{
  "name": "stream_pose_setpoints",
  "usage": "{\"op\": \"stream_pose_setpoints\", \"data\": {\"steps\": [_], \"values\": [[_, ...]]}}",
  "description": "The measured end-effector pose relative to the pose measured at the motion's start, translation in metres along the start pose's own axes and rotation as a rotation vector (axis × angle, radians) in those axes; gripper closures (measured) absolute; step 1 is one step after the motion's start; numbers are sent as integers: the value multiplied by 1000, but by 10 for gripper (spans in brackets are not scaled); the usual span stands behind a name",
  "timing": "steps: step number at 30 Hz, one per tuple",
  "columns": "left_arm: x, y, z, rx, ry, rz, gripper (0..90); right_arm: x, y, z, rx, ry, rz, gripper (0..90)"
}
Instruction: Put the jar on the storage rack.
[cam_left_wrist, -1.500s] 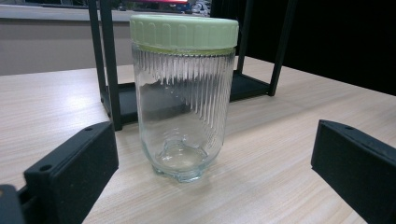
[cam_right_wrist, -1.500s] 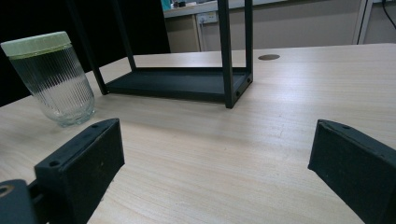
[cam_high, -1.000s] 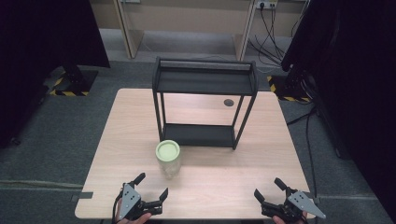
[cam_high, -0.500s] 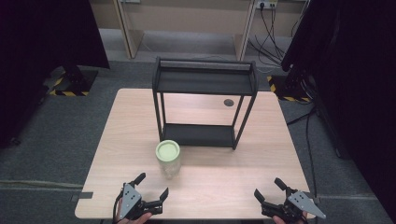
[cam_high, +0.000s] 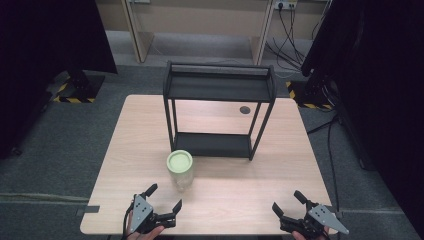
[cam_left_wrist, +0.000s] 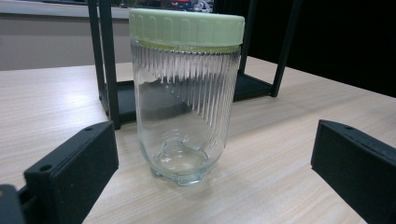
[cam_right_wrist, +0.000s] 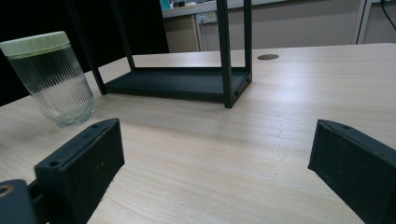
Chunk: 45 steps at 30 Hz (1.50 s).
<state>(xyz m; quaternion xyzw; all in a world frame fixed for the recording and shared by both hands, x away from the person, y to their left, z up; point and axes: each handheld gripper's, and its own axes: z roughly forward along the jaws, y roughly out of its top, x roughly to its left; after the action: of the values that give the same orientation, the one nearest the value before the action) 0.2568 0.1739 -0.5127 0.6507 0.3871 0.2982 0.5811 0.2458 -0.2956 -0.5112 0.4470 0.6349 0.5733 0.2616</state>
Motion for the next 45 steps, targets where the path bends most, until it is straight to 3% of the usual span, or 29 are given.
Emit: {"op": "stream_pose_setpoints", "data": {"steps": [16, 45], "values": [[5, 7, 13, 8, -5, -24, 1, -1, 0, -1, -3, -3, 8, 33], [15, 21, 48, 20, -15, 3, 0, -1, 0, -1, -3, -1, 5, 33]]}}
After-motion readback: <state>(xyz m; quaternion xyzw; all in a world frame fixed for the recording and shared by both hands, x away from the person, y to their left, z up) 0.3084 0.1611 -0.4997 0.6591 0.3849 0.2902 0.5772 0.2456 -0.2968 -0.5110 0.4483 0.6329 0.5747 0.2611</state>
